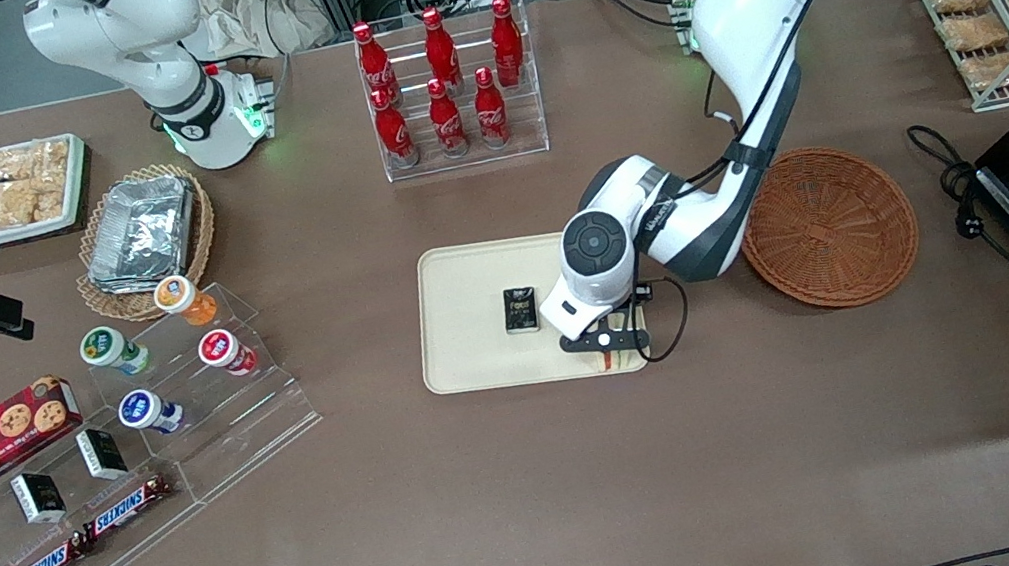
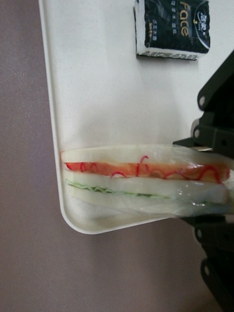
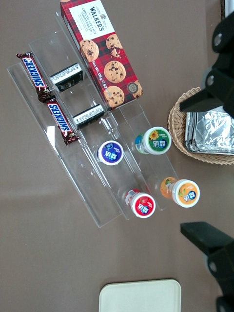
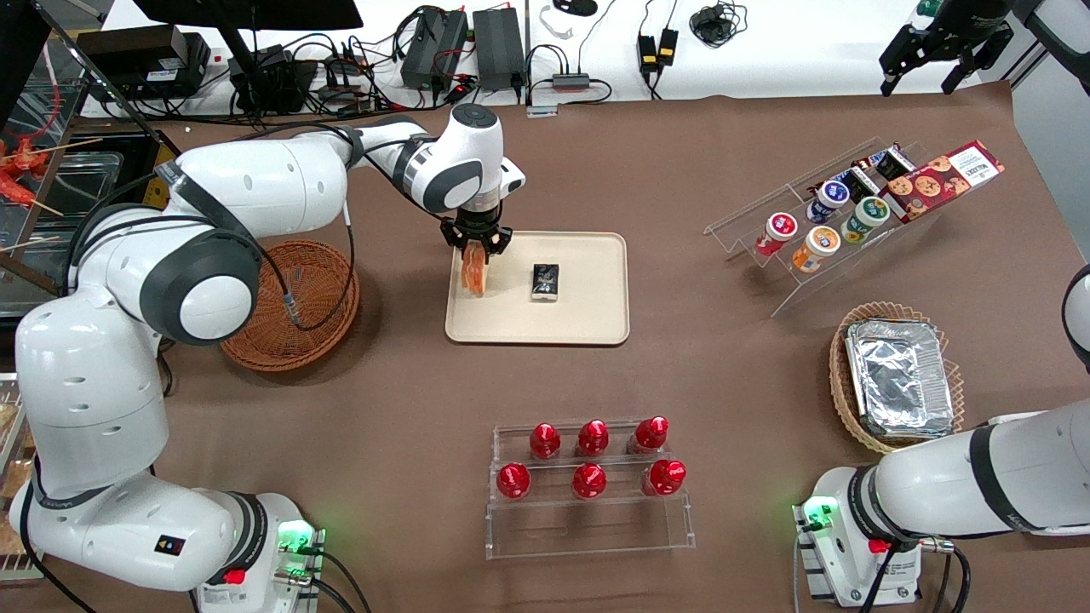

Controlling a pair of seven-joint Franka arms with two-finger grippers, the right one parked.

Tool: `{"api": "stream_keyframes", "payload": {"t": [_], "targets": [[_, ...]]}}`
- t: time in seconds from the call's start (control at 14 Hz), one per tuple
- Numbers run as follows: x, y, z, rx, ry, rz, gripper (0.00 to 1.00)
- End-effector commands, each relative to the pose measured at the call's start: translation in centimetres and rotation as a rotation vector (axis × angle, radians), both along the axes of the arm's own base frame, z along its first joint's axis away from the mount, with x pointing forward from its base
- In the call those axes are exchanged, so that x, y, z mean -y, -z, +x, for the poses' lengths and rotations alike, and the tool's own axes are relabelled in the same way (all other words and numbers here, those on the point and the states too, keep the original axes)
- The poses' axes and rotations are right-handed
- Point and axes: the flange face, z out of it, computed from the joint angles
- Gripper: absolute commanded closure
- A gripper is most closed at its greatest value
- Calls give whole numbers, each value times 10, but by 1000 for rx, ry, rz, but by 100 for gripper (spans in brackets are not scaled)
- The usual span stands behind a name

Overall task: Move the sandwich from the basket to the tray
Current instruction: 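Lower the sandwich onto the tray and open the left gripper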

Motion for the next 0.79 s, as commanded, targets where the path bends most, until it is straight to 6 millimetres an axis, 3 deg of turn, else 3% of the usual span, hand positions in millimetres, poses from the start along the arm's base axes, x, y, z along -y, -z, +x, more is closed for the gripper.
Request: {"api": "stream_keyframes", "payload": {"t": [0.0,0.21,0.36,0.57,0.71], "targets": [[1,-2,2,19,-11,10,0],[-1,-13,4,28,-19,11,0],[-5,-36,9,41,-35,9,0],[-34,-101,29,93,-95,2,0],[-48,-157,39,138,-183,-46,0]]}}
